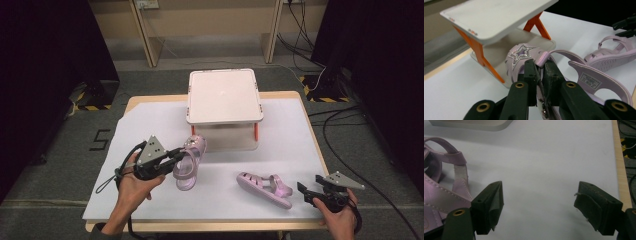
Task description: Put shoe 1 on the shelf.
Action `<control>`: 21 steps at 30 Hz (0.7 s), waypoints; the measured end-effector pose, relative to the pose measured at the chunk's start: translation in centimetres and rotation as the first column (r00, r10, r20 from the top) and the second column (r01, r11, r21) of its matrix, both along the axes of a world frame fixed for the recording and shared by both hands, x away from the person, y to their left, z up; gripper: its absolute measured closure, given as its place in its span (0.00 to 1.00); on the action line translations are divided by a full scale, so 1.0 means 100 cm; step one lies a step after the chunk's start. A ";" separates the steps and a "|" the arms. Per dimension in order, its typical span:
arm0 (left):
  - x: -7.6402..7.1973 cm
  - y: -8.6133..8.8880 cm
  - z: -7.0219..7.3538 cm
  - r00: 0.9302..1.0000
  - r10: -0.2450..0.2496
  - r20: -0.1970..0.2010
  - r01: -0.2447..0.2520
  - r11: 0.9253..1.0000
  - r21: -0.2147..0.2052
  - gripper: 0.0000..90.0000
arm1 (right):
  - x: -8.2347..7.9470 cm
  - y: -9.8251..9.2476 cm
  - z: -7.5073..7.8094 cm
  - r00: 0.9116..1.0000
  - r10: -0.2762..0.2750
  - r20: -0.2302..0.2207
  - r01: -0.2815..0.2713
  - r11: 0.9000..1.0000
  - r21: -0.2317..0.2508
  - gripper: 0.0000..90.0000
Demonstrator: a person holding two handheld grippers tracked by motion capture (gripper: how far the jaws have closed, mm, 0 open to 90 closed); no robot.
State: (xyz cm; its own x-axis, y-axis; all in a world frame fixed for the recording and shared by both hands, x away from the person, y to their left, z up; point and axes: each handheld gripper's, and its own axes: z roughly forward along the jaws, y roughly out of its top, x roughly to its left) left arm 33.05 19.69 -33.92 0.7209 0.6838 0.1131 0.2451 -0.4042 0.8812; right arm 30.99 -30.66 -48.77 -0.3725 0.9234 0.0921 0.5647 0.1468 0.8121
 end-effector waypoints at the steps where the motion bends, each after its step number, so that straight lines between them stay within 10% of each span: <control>1: 0.000 -0.001 0.005 1.000 -0.006 0.001 0.006 1.000 -0.007 0.91 | 0.000 0.000 0.000 1.000 0.002 0.002 -0.002 1.000 0.000 0.25; 11: 0.028 -0.011 0.057 1.000 0.011 0.025 -0.011 1.000 -0.021 0.91 | 0.000 0.000 0.000 1.000 -0.005 0.003 0.004 1.000 0.005 0.25; 21: 0.073 -0.029 0.070 0.998 0.054 0.040 -0.054 0.999 -0.003 0.91 | 0.000 0.000 0.000 1.000 -0.003 0.003 0.003 1.000 0.007 0.25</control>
